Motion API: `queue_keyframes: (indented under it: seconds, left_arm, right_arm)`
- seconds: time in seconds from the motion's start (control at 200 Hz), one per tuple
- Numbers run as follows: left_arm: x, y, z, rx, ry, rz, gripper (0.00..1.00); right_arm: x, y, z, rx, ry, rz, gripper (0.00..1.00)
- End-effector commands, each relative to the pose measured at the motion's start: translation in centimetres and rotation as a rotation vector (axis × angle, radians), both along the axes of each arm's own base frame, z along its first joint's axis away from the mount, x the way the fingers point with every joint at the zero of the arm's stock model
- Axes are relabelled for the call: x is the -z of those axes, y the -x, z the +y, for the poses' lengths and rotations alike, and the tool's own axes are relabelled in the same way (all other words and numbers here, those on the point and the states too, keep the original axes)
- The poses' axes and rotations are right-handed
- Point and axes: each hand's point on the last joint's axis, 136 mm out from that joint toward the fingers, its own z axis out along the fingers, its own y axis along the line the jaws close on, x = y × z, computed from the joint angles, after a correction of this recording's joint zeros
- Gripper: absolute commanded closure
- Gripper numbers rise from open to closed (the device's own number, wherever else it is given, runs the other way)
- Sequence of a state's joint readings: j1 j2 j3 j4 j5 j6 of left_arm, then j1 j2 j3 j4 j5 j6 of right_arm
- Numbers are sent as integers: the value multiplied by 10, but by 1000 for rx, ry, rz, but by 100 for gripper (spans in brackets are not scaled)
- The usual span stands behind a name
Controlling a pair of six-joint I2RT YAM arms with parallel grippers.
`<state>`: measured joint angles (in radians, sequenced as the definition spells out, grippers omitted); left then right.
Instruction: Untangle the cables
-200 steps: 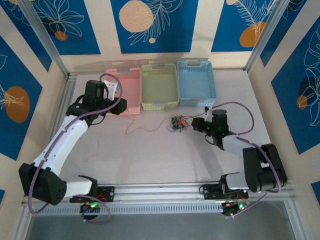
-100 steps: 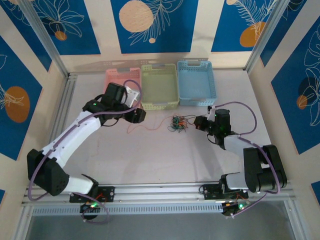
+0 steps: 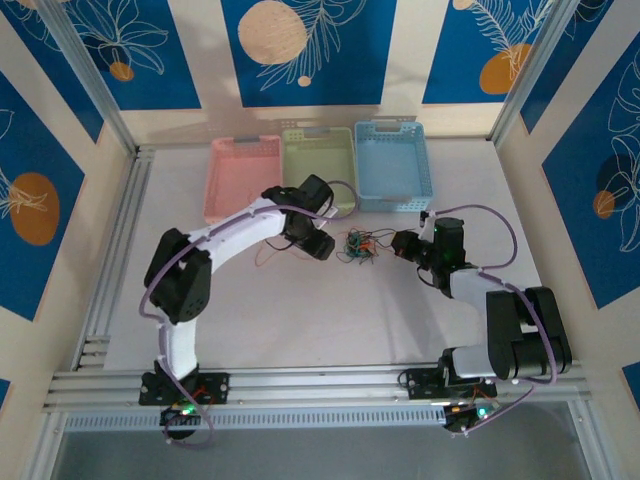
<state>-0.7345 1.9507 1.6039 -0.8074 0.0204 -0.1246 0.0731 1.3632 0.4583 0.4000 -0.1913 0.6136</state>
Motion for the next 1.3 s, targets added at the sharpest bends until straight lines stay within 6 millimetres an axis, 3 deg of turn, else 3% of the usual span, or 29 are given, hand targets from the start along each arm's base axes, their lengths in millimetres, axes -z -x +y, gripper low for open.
queue_keyframes:
  seconds: [0.0, 0.215, 0.46, 0.745, 0.95, 1.295]
  left_arm:
    - [-6, -21, -12, -51, 17, -68, 35]
    - [21, -31, -32, -1, 56, -59, 35]
    - [32, -57, -45, 15, 40, -115, 35]
    - [48, -71, -51, 3, 31, -111, 37]
    - [66, -75, -49, -7, -1, -111, 44]
    - [67, -77, -47, -26, 5, -136, 60]
  right_arm:
    - [-1, 0, 0, -4, -28, 4, 100]
    - [0, -1, -1, 2, -31, 13, 100]
    - [1, -1, -1, 6, -32, 18, 100]
    - [2, -1, -1, 8, -29, 19, 100]
    - [2, -1, -1, 7, -28, 20, 100]
    - [2, -1, -1, 7, -25, 21, 100]
